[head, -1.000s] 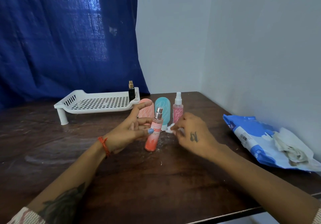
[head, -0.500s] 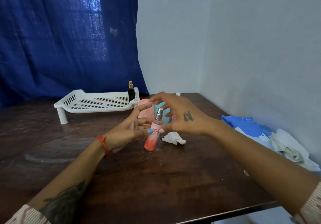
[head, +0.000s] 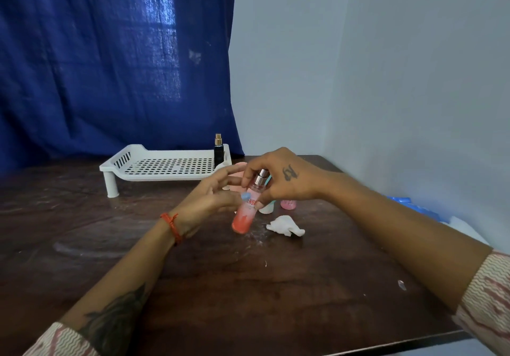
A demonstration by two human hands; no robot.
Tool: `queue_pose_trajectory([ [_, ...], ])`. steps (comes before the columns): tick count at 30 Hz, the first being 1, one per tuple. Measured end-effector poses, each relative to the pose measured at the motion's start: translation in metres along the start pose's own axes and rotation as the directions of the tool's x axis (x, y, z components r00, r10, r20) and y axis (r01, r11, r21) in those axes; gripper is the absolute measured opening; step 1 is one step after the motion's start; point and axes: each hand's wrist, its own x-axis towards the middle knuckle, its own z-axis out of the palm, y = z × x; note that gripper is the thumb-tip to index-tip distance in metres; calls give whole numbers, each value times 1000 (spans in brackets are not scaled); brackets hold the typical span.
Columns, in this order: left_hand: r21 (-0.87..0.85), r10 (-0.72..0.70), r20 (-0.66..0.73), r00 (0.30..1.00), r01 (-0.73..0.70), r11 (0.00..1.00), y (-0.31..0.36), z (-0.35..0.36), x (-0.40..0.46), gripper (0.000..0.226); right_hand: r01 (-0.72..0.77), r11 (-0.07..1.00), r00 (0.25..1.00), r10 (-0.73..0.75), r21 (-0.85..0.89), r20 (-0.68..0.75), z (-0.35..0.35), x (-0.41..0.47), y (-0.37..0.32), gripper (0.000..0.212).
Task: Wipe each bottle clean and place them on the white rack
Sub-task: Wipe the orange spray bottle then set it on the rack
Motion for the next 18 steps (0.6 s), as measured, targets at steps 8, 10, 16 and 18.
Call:
queue_pose_trajectory([
  [8, 46, 206, -641, 739, -231, 972, 1, -30, 5, 26, 75, 994, 995, -80, -85, -53, -33, 50, -17, 36],
  [10, 169, 242, -718, 653, -175, 970, -6, -37, 6, 32, 79, 989, 993, -89, -121, -80, -38, 68, -21, 34],
  [16, 373, 319, -770, 553, -17, 928, -23, -48, 8, 46, 94, 950, 988, -125, -298, -87, -30, 133, -22, 31],
  [18, 359, 302, -797, 524, 9, 933, -28, -51, 9, 45, 104, 913, 988, -142, -396, -68, -23, 154, -20, 32],
])
